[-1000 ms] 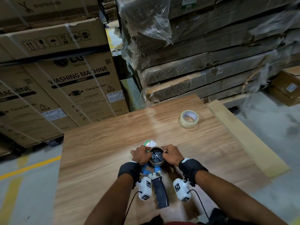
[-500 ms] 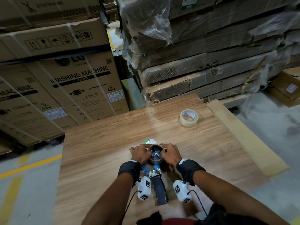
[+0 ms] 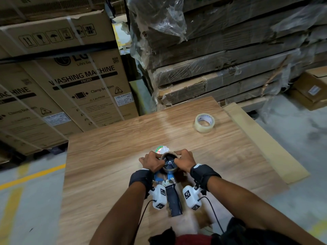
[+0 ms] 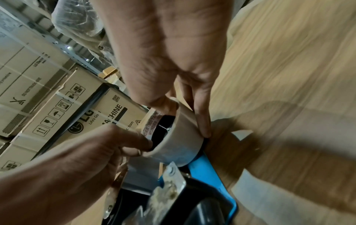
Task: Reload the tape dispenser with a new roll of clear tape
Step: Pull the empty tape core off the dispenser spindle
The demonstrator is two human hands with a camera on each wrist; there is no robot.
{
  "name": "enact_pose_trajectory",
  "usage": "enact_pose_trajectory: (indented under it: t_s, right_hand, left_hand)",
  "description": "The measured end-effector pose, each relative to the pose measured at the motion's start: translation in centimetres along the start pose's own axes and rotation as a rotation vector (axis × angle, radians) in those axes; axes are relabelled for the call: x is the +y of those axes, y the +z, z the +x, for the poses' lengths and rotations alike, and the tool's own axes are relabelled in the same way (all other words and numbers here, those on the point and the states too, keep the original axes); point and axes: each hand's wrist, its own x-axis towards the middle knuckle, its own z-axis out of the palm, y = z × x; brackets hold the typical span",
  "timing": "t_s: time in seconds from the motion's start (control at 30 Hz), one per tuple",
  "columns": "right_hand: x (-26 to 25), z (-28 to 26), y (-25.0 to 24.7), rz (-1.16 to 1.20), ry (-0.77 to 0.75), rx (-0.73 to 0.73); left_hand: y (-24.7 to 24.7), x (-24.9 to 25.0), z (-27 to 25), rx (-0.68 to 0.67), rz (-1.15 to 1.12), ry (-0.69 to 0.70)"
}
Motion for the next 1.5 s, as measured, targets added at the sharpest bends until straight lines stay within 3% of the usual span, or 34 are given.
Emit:
enact_pose_trajectory:
  t_s: [0.17,0.3,0.4,0.5,0.63,0.73,0.93,1.17,1.5]
  right_hand:
    - [0.4,-0.3,0.3,0.001,-0.018,0.019]
    - [0.7,0.1,-1.3,-0.063,-0.087,-0.166]
    - [0.9,0.0,-2.0,-0.147,-0.226,-0.318]
    - [0.8,-0.1,-1.4,-0.181,-0.344,-0.231]
    - [0.9,0.0,-0.7,-0.163,-0.305,-0.125]
    - [1.1,0.0,-0.9,-0.146,-0.295,-0.113]
    - [1.0,-1.1,-0.3,-0.074,-0.437,-0.072]
    - [1.4,-0.7,-1.2,-0.087,-0.313,-0.078]
    - [1.4,-2.2,-1.7,-0.012,-0.387,-0.082]
  left_hand:
    - [-0.2,0.0,-0.7,0.056,-0.007,0.038]
    - [-0.7,-0.3,-1.2,0.002,0.053,0.097]
    - [0.0,-0.7,-1.6,0.012,0.054,0.103]
    - [0.4,-0.7,-2.4,0.035,0.088,0.140]
    - [0.2,-0.9,-3.2,0.017,0.081,0.189]
    - [0.3,-0.8,-3.4,0.011,0.099,0.184]
    - [0.1,-1.0,-3.9,0.024,0.115,0.233]
    - [0.7,-1.4,-3.3,0.027,0.263,0.260]
    - [1.8,-1.3,-4.2,0.120,0.367,0.248]
